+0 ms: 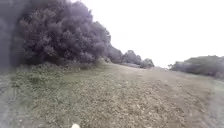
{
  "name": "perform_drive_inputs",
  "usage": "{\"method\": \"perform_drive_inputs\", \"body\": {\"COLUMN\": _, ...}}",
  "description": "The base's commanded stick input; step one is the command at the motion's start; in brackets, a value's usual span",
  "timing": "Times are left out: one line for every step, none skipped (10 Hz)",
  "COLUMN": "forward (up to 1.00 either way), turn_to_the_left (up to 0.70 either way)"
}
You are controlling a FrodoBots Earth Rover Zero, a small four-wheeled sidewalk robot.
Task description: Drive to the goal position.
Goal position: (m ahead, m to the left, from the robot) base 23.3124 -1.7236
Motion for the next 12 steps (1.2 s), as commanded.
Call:
{"method": "perform_drive_inputs", "body": {"forward": 0.00, "turn_to_the_left": -0.70}}
{"method": "perform_drive_inputs", "body": {"forward": 0.00, "turn_to_the_left": -0.70}}
{"method": "perform_drive_inputs", "body": {"forward": 0.00, "turn_to_the_left": -0.70}}
{"method": "perform_drive_inputs", "body": {"forward": 0.00, "turn_to_the_left": -0.70}}
{"method": "perform_drive_inputs", "body": {"forward": 0.00, "turn_to_the_left": -0.70}}
{"method": "perform_drive_inputs", "body": {"forward": 0.00, "turn_to_the_left": -0.70}}
{"method": "perform_drive_inputs", "body": {"forward": 0.00, "turn_to_the_left": -0.70}}
{"method": "perform_drive_inputs", "body": {"forward": 0.19, "turn_to_the_left": -0.60}}
{"method": "perform_drive_inputs", "body": {"forward": 0.51, "turn_to_the_left": -0.44}}
{"method": "perform_drive_inputs", "body": {"forward": 0.70, "turn_to_the_left": -0.35}}
{"method": "perform_drive_inputs", "body": {"forward": 0.70, "turn_to_the_left": -0.35}}
{"method": "perform_drive_inputs", "body": {"forward": 0.70, "turn_to_the_left": -0.35}}
